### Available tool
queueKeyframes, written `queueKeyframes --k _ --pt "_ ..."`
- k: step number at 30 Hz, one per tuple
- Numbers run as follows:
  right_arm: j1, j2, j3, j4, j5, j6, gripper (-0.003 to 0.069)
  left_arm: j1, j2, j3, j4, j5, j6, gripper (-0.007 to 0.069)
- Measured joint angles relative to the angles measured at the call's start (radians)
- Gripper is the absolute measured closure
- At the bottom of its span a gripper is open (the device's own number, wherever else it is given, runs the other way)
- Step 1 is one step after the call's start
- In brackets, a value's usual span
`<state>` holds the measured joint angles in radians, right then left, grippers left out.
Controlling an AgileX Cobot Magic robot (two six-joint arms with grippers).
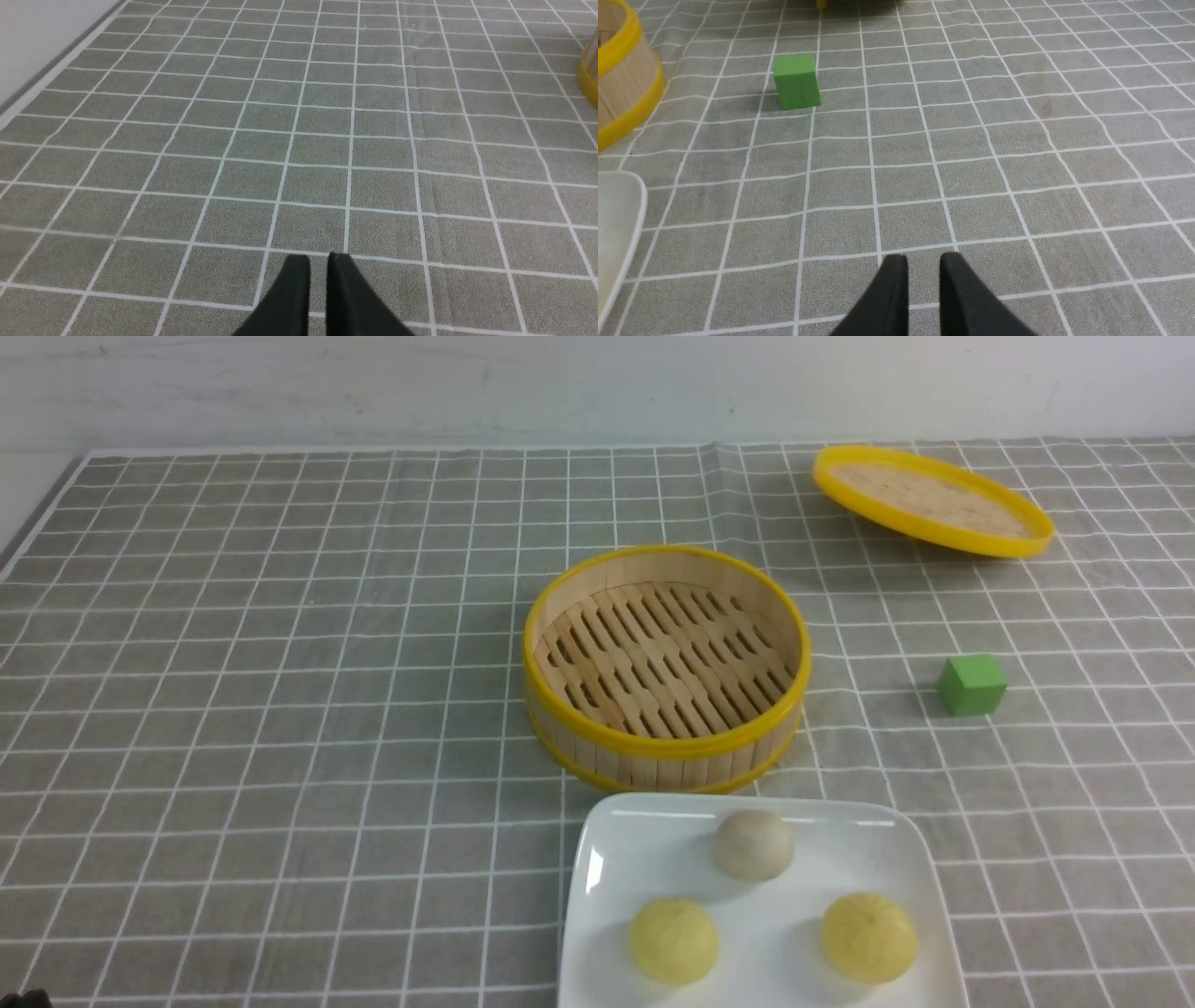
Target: Put the steamed buns into the plate on the grey tablecloth.
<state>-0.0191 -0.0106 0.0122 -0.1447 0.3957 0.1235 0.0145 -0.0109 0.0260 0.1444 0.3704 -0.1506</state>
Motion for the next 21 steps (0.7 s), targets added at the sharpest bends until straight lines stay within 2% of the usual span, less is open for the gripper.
queueKeyframes --k 21 --pt "0.0 0.0 0.0 -0.002 0.001 0.0 0.05 0.0 0.0 0.0 0.0 0.0 -0.001 0.0517"
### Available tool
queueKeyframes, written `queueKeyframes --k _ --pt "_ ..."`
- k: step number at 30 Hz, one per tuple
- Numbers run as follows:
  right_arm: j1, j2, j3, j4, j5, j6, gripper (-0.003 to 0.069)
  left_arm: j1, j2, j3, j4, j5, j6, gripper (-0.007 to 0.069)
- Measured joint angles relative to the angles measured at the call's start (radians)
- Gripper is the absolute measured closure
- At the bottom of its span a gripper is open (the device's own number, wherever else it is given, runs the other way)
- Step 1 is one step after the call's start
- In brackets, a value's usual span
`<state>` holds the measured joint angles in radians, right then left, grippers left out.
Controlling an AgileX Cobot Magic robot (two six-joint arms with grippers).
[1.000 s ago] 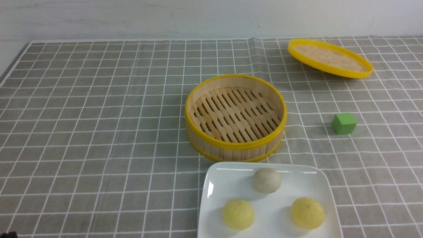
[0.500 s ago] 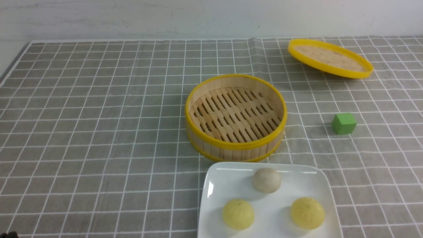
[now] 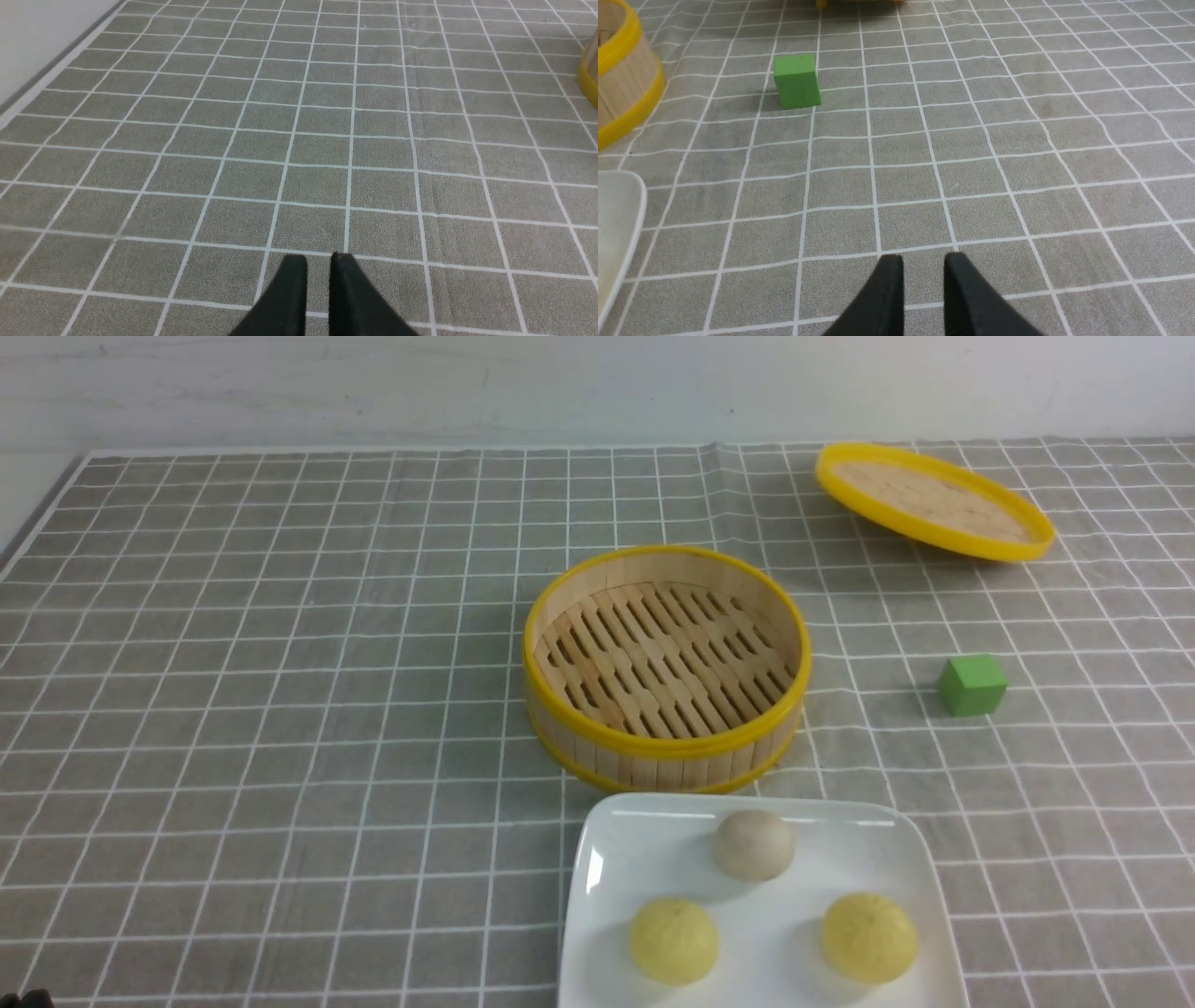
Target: Put the steamed buns into the plate on the grey tablecloth.
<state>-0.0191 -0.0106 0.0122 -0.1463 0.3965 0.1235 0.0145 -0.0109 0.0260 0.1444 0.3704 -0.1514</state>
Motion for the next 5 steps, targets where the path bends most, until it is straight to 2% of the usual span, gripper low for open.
queueKeyframes --k 5 --pt "0.0 0.0 0.0 0.0 0.0 0.0 0.0494 0.0 0.0 0.0 0.0 0.0 0.0 0.0517"
